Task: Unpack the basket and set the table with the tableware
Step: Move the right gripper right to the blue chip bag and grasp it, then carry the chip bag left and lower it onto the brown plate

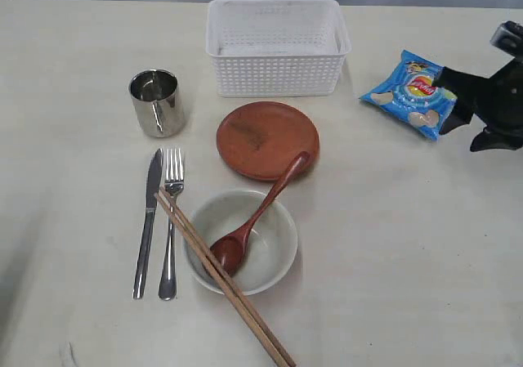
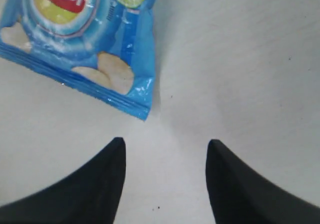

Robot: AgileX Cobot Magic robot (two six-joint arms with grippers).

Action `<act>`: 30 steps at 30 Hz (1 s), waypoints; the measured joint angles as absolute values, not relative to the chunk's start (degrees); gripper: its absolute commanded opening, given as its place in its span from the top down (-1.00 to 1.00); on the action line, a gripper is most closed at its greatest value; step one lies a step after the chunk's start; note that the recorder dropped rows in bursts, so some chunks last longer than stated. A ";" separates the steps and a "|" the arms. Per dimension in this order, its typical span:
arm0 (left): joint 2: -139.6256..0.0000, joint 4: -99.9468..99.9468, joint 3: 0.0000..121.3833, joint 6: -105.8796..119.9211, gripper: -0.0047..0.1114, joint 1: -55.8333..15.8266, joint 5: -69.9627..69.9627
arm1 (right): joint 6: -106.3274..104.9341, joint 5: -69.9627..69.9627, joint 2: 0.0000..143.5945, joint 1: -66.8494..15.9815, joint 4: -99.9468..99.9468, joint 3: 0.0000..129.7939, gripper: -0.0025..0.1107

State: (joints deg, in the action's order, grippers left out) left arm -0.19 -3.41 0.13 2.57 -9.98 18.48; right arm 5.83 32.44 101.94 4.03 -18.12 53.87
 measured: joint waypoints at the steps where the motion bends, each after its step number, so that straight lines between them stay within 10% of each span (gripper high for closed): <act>1: -0.19 -3.41 0.13 2.57 0.92 -9.98 18.48 | 5.56 31.83 102.71 4.03 -18.12 53.87 0.11; 13: -0.19 -3.41 0.13 2.57 0.92 -9.98 18.48 | -15.59 24.01 110.83 4.12 -39.37 54.12 0.11; 20: -0.19 -3.41 0.13 2.57 0.92 -9.98 18.48 | -21.01 21.42 111.69 4.12 -41.08 54.32 0.97; 30: -0.19 -3.41 0.13 2.57 0.92 -9.98 18.48 | -23.73 23.62 110.54 4.12 -41.08 54.12 0.96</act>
State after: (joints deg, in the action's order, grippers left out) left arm -0.19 -3.41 0.13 2.57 -9.98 18.48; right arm -23.73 23.62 110.54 4.12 -41.08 54.12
